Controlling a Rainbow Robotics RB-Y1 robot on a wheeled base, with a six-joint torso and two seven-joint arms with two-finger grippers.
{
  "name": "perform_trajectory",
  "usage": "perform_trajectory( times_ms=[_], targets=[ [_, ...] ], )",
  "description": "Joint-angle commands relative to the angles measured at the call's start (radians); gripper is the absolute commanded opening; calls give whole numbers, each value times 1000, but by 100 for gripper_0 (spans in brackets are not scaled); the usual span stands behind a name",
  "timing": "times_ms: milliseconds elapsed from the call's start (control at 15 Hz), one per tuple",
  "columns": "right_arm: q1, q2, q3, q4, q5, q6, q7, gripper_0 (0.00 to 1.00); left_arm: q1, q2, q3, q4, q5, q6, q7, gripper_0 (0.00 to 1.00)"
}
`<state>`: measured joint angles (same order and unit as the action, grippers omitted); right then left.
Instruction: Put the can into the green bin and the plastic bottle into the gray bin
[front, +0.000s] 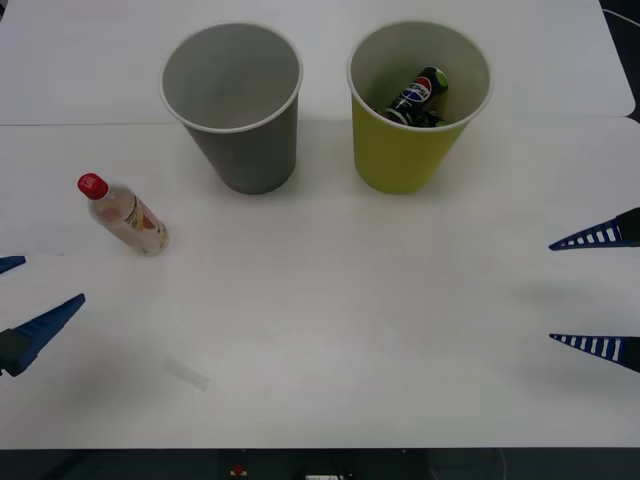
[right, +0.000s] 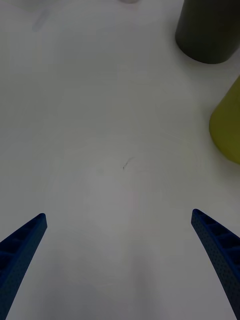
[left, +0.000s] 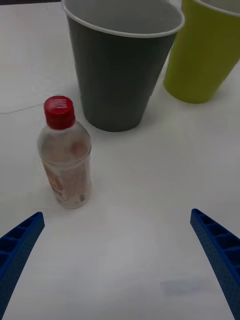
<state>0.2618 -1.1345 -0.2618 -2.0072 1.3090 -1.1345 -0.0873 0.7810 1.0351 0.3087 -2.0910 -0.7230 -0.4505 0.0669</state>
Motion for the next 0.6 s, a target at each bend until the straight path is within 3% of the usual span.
perform_trajectory(
  times_ms=[67,267,600],
  targets=[
    [0,0,0,0,0,0,0,100,-29,-9,-56,83,165,16,-142,100],
    [0,0,0,0,0,0,0,100,-69,-9,-115,189,346,-7,-331,100],
    [0,0,0,0,0,0,0,100,-177,-10,-275,385,700,-135,-659,100]
  ],
)
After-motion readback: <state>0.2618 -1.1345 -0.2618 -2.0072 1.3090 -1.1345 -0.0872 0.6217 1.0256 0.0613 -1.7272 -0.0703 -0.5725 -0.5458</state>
